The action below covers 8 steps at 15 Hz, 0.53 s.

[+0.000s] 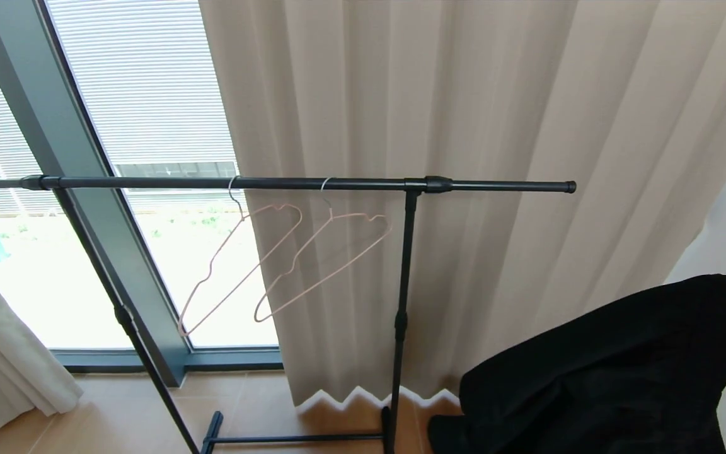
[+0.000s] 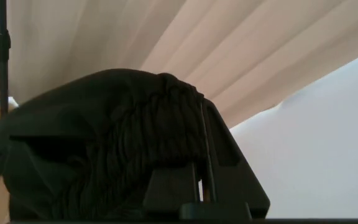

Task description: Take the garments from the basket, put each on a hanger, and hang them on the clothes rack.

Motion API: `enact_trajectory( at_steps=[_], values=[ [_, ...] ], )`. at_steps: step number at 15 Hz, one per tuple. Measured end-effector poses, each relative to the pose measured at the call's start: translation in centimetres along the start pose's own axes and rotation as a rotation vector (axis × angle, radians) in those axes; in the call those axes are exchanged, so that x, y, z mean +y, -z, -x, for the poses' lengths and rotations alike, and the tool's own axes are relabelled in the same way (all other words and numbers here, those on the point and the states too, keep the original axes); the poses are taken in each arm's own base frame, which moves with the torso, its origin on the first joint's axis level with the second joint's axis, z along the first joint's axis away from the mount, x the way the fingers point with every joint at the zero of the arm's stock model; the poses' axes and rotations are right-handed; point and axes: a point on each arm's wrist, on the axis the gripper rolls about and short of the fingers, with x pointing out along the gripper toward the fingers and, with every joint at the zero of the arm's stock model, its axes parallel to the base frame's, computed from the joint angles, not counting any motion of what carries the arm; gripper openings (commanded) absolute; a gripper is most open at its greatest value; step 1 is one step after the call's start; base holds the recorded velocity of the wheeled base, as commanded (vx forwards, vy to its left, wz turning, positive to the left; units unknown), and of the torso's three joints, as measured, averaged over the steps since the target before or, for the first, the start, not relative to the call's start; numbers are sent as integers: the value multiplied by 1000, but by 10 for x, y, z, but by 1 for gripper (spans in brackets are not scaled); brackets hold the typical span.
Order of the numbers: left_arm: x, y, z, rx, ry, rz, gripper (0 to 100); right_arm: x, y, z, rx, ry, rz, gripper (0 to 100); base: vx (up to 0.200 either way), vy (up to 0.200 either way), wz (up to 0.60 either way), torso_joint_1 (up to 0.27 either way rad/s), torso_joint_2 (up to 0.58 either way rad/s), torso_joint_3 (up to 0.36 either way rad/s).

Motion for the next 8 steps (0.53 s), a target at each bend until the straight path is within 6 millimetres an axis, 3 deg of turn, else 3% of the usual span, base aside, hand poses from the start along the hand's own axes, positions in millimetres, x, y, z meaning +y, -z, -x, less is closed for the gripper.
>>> enact_trajectory(
  at_steps=[8],
  values=[
    [0, 0, 0, 1, 0, 3, 100, 0, 1, 1, 1, 0, 0, 0, 0, 200, 0, 4, 4, 1]
  ],
)
